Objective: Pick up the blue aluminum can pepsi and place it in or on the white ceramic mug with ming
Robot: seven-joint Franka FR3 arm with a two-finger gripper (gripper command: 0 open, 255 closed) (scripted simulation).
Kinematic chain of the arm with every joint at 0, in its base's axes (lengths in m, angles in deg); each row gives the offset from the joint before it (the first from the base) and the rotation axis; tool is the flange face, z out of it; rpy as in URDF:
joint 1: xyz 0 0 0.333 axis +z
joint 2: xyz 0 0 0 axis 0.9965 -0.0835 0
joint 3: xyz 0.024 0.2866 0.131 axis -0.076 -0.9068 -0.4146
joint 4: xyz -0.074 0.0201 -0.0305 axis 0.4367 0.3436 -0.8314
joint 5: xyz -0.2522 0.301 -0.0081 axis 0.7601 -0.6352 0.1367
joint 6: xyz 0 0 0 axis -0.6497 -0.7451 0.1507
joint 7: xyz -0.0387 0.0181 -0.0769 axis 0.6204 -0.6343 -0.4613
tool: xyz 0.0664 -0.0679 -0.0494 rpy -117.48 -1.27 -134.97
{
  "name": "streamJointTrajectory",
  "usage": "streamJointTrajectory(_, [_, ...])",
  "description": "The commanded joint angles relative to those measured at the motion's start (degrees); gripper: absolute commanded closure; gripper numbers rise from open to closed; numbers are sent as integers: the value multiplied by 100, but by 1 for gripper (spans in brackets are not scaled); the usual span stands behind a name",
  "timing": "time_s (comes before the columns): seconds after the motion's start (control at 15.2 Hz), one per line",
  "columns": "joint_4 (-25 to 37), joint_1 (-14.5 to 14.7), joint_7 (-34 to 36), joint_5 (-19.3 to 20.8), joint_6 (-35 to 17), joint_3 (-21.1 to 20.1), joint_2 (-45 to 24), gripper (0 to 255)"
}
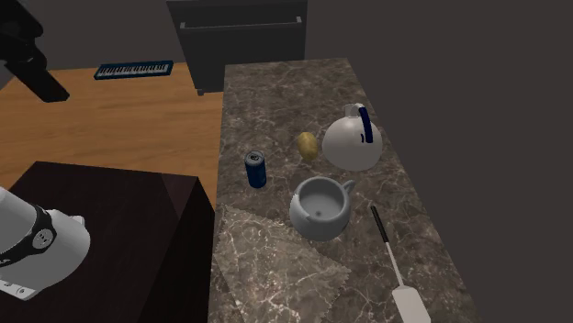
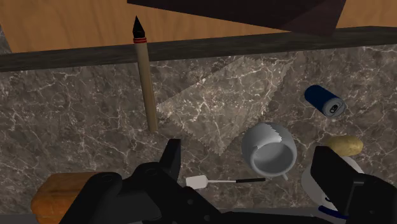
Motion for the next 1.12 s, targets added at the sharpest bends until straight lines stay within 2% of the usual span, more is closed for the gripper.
streamJointTrajectory(0.0, [0, 0, 0, 0, 0, 0, 0, 0])
streamJointTrajectory(0.53, [-905, 253, 793, -392, -1159, -727, -361, 0])
streamJointTrajectory(1.06, [-1351, 519, 1600, -734, -2460, -1496, -1311, 0])
